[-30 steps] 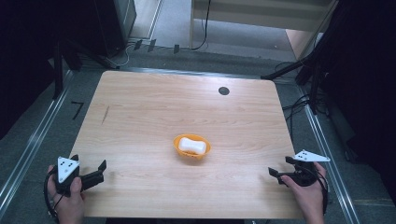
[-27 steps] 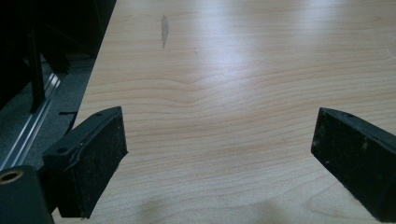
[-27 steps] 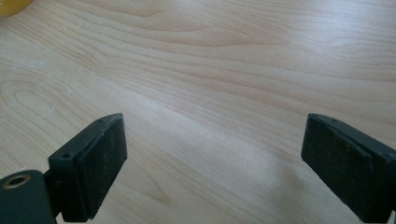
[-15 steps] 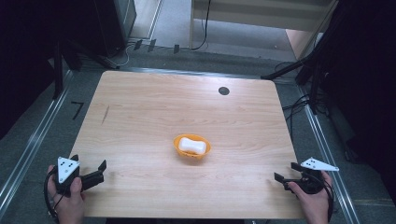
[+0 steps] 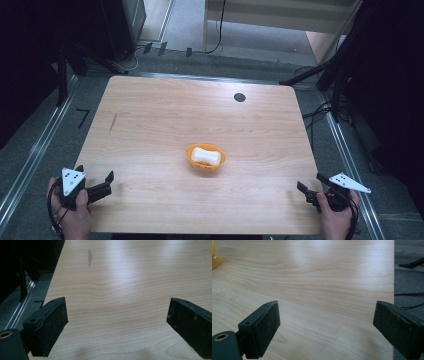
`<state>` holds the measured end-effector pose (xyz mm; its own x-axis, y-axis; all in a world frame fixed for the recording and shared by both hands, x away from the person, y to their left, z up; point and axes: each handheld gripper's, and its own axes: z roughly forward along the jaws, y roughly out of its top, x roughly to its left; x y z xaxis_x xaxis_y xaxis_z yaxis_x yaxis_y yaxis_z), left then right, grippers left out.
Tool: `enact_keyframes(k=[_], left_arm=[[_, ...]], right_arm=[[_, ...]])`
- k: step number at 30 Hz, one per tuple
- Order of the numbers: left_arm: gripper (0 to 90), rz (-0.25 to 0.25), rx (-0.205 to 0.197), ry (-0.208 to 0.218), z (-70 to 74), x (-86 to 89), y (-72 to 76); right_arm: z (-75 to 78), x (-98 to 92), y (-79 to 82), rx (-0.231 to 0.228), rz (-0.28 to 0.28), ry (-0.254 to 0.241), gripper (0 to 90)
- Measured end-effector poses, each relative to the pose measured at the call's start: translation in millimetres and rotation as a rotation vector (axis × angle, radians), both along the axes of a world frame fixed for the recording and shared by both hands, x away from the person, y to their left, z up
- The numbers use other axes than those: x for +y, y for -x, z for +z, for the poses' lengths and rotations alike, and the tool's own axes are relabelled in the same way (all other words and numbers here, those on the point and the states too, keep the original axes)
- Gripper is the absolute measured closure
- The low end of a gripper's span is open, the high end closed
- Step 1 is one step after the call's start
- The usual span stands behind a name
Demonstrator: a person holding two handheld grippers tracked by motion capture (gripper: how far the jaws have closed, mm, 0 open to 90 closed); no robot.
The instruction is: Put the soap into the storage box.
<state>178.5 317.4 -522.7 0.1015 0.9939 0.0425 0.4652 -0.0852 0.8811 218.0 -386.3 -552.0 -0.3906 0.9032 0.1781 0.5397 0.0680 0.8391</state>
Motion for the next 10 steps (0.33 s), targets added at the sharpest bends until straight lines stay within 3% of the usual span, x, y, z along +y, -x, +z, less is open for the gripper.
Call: enact_keyframes(k=[8,10], left_arm=[[3.7,0.006,-0.001,-0.011,0.0,-1.0,0.2],[3.7,0.005,-0.001,-0.005,0.0,-0.4,0.1]], right_arm=[[0.4,3.5,1.3,-0.018,-0.039,0.038,7.3],[0.3,6.9,0.9,-0.015,-0.045,0.069,7.3]])
